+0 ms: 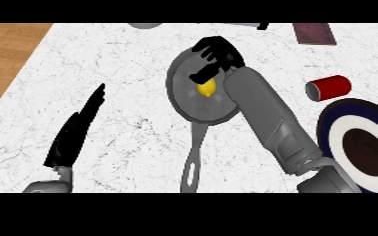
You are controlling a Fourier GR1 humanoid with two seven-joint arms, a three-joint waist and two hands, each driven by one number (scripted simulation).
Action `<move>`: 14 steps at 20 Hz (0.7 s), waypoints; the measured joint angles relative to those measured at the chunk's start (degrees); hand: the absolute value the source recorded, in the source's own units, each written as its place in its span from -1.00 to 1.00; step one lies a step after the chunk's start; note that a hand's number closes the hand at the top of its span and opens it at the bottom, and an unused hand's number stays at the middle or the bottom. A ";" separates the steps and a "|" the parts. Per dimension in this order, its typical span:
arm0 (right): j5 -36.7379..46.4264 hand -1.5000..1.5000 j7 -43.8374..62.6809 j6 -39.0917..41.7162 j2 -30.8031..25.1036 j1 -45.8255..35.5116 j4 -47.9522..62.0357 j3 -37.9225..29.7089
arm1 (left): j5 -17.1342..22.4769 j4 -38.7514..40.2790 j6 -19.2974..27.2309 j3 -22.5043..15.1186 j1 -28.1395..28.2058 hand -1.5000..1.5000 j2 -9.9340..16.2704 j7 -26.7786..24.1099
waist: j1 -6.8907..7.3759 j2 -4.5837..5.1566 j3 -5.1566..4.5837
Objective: Pick the lemon from the plate and place it in the pan
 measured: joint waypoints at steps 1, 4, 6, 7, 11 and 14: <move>-1.72 -1.00 -1.04 -1.04 0.01 0.08 0.16 -0.39 | -0.17 0.05 0.11 -0.21 0.02 0.00 -0.19 0.00 | 0.16 -0.03 0.01; -5.82 -1.00 -5.08 -5.42 0.02 -0.03 -0.16 -1.43 | -0.41 0.22 0.20 -0.40 -0.33 0.00 -0.36 0.05 | 0.13 -0.13 0.02; -8.40 -1.00 -7.74 -8.86 0.02 -0.03 -0.42 -2.32 | -0.35 0.96 0.09 -0.23 -0.38 0.00 -0.27 -0.38 | -0.01 -0.14 0.01; -9.76 -1.00 -8.50 -10.67 0.02 -0.29 -0.42 -2.86 | -0.63 0.99 0.38 -0.24 -0.48 0.00 -0.35 -0.26 | -0.06 -0.18 0.01; -14.10 -1.00 -11.31 -17.22 0.02 -1.26 0.35 -5.81 | -0.57 0.95 0.99 0.19 0.21 0.00 -0.68 -0.46 | -1.13 -0.43 -0.01; -16.38 -1.00 -12.96 -20.80 -0.40 -1.72 1.06 -9.07 | -0.64 1.18 1.72 0.89 0.84 0.00 -0.79 -0.53 | -2.77 -0.67 -0.02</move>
